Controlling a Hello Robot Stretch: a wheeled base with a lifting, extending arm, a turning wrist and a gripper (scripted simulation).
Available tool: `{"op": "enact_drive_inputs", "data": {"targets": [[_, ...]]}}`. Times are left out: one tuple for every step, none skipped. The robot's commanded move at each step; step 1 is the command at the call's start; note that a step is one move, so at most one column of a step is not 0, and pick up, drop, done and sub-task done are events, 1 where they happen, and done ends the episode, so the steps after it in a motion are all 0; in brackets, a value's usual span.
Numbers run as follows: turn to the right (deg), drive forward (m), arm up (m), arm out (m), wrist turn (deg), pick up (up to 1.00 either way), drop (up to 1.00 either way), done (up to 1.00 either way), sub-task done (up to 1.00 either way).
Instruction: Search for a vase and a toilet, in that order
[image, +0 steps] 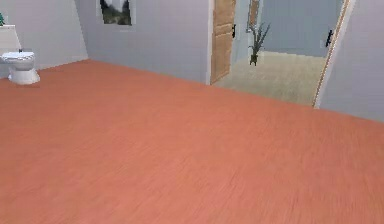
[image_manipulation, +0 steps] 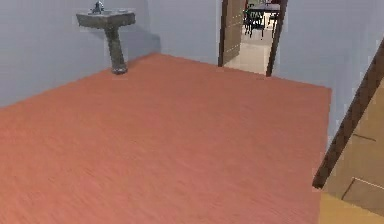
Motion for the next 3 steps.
{"op": "enact_drive_inputs", "data": {"targets": [[18.0, 0.00, 0.00, 0.00, 0.0, 0.00, 0.00, 0.00, 0.00], [0.0, 0.20, 0.00, 0.00, 0.0, 0.00, 0.00, 0.00, 0.00], [-45.0, 0.00, 0.00, 0.00, 0.0, 0.00, 0.00, 0.00, 0.00]]}}
